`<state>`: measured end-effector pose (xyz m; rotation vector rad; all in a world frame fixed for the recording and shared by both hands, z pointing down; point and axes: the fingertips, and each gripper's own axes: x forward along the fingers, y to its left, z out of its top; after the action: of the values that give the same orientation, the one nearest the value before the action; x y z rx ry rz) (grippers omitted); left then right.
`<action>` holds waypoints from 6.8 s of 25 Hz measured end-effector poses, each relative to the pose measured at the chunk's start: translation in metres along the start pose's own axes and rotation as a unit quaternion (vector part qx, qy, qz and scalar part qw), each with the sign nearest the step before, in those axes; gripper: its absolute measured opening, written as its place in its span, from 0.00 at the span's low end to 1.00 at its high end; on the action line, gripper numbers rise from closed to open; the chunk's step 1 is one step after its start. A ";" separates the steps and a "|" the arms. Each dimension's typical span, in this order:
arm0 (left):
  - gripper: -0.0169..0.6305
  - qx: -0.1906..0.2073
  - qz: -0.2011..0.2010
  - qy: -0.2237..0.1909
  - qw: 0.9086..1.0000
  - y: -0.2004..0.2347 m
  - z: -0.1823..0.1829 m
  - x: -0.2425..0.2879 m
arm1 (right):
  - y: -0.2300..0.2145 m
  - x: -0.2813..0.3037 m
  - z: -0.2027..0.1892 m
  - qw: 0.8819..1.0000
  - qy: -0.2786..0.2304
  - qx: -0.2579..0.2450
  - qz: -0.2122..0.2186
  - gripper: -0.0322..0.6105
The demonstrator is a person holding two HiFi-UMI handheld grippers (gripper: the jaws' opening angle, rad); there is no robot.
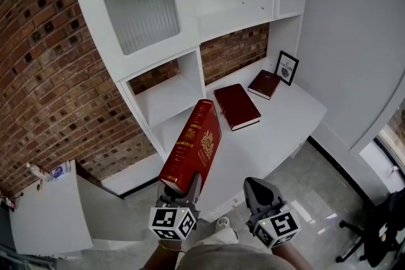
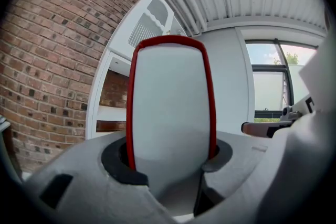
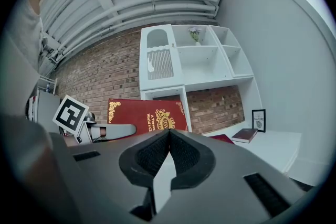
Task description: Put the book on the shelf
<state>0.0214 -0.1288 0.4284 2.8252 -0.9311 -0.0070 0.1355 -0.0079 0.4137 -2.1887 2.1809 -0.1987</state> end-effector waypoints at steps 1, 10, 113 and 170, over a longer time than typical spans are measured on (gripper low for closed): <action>0.39 -0.001 0.002 -0.001 1.000 0.003 0.002 0.004 | -0.002 0.005 0.002 1.000 0.001 0.000 0.002 0.06; 0.39 0.005 0.022 -0.015 1.000 0.028 0.022 0.033 | -0.015 0.052 0.009 1.000 0.002 -0.003 0.026 0.06; 0.39 0.052 0.325 -0.009 0.944 0.190 0.067 0.162 | -0.018 0.229 0.030 0.953 0.032 -0.030 0.300 0.06; 0.49 0.047 0.378 -0.034 0.924 0.186 0.089 0.150 | -0.022 0.212 0.028 0.941 0.041 -0.030 0.335 0.06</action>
<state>0.0272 -0.3785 0.3777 2.3562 -2.0093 0.0363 0.1602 -0.2209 0.4014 -1.3483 2.8472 -0.1902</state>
